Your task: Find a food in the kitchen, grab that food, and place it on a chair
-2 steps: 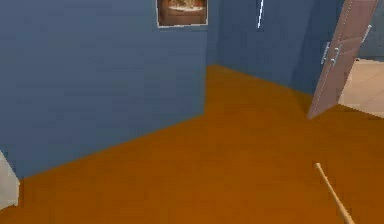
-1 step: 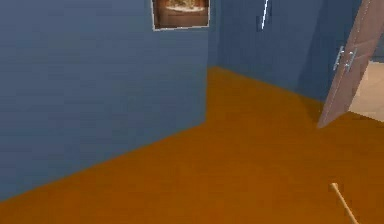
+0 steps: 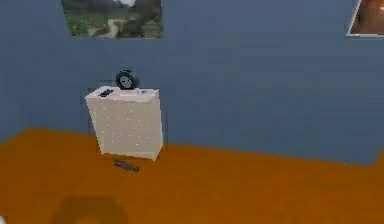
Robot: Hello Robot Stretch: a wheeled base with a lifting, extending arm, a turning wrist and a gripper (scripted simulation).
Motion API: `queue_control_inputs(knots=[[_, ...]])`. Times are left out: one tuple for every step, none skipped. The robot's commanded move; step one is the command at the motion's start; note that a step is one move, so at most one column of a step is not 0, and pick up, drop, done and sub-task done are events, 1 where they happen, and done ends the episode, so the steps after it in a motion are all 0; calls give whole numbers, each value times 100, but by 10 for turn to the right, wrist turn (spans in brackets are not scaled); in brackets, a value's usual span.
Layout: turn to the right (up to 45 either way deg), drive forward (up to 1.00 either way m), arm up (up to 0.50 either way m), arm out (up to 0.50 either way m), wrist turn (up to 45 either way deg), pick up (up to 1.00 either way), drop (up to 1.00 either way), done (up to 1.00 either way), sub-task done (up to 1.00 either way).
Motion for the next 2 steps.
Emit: queue_control_inputs(knots=[[-450, 0, 0, 0, 0, 0, 0, 0, 0], [-420, 0, 0, 0, 0, 0, 0, 0, 0]])
